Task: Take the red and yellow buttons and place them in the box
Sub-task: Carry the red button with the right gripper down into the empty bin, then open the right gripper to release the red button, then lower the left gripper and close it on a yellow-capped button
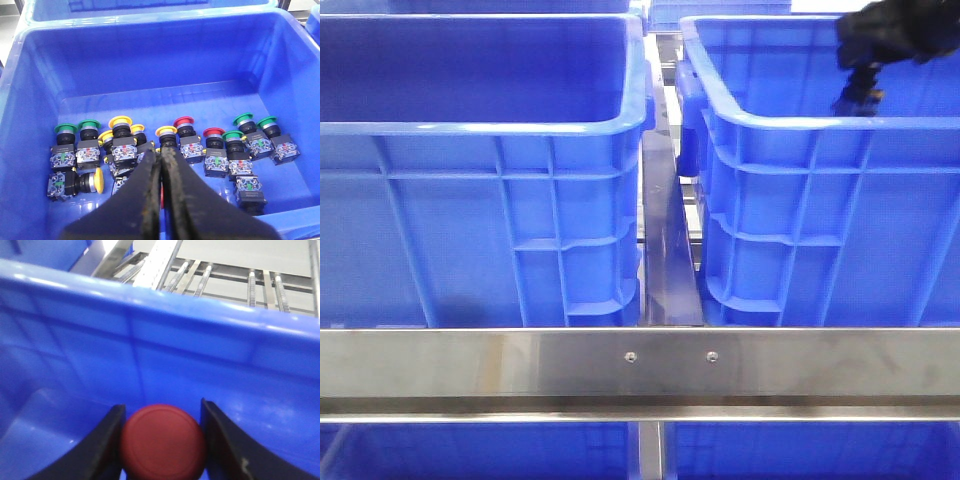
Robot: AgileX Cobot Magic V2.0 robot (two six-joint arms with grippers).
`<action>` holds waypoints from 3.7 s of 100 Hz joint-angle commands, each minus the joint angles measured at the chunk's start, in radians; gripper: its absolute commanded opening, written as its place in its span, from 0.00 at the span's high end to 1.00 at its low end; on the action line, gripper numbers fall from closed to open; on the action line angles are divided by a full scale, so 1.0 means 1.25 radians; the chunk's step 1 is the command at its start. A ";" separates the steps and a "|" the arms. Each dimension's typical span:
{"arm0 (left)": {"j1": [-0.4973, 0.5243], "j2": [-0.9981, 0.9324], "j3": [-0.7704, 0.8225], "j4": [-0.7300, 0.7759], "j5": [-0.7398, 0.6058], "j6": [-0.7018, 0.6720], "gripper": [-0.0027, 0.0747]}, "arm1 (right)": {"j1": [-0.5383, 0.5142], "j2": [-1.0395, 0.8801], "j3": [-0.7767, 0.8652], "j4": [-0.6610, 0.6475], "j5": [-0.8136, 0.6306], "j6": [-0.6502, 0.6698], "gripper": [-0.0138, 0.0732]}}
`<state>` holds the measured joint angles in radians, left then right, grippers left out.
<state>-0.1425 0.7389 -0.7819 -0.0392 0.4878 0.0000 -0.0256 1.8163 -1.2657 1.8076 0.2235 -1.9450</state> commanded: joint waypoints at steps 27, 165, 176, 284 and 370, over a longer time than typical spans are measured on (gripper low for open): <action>0.002 -0.003 -0.022 -0.007 -0.063 -0.012 0.99 | 0.001 0.055 -0.103 0.089 0.060 -0.023 0.69; 0.002 -0.003 -0.022 -0.007 -0.063 -0.012 0.99 | 0.032 0.132 -0.103 0.089 -0.029 -0.082 0.23; 0.002 -0.003 -0.022 -0.007 -0.063 -0.012 0.99 | 0.032 0.125 -0.103 0.089 -0.033 -0.082 0.23; 0.002 -0.003 -0.022 -0.007 -0.063 -0.012 0.99 | 0.032 -0.650 0.341 0.089 -0.188 0.046 0.23; 0.002 -0.003 -0.022 -0.007 -0.062 -0.012 0.85 | 0.032 -0.974 0.532 0.089 -0.184 0.046 0.92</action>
<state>-0.1425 0.7389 -0.7819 -0.0409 0.4878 -0.0053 0.0186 0.6001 -0.5760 1.8305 -0.0316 -1.8870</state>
